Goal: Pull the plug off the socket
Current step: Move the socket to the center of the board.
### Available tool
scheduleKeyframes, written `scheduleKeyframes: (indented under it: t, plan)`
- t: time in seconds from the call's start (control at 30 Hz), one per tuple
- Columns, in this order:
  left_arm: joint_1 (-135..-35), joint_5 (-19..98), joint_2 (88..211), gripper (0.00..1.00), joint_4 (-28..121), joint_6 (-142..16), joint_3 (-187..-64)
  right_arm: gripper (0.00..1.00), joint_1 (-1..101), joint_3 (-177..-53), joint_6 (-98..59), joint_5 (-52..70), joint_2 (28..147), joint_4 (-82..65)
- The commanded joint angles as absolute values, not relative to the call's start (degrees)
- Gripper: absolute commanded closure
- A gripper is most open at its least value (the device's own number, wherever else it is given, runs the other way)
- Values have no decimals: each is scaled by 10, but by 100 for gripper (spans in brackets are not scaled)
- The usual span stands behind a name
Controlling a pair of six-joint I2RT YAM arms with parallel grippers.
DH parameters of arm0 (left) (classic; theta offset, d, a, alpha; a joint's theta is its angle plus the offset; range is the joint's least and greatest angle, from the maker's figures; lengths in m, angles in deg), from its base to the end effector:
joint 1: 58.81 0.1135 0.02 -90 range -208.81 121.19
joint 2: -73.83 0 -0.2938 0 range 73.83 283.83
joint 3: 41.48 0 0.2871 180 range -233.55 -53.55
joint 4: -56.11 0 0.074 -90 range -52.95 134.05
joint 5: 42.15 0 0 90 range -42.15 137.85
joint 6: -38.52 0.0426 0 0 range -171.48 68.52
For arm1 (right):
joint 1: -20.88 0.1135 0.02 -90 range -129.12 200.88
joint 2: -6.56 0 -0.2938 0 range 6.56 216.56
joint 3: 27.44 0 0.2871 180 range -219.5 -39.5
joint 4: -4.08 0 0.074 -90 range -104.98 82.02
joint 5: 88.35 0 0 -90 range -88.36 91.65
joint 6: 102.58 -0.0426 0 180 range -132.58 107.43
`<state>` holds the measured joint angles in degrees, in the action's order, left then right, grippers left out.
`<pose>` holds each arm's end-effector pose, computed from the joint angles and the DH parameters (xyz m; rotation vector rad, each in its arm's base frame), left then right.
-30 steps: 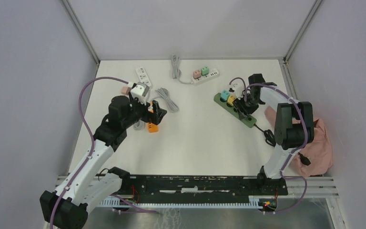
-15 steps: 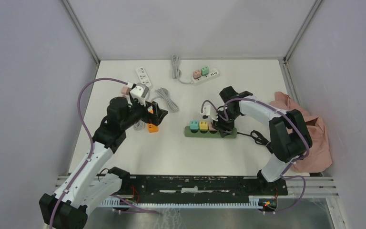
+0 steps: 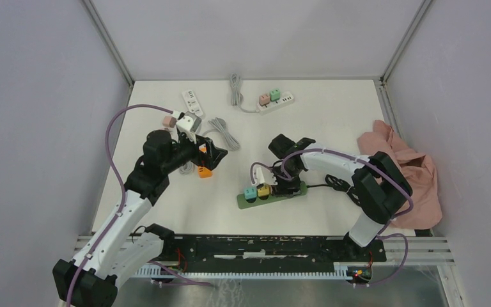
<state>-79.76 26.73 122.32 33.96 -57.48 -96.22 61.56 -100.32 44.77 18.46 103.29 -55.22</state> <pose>0.2000 -0.0930 0.3336 0.5025 1.8136 -0.6657 0.2428 0.2249 0.1752 -2.2472 1.9179 0.4063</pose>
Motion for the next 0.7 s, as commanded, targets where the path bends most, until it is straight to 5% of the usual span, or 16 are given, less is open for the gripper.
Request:
scheduleKeyframes:
  t: [0.0, 0.17, 0.4, 0.67]
  plan:
    - [-794, 245, 1219, 1, 372, -548, -959, 27, 622, -1019, 434, 162, 997, -529]
    - [-794, 240, 1218, 1, 376, -551, -957, 1, 603, -1025, 436, 182, 955, -557]
    - [-794, 201, 1199, 1, 406, -598, -957, 0, 545, -1031, 458, 264, 885, -610]
    - [-795, 128, 1172, 0, 610, -823, -864, 0, 436, -1045, 414, 480, 751, -605]
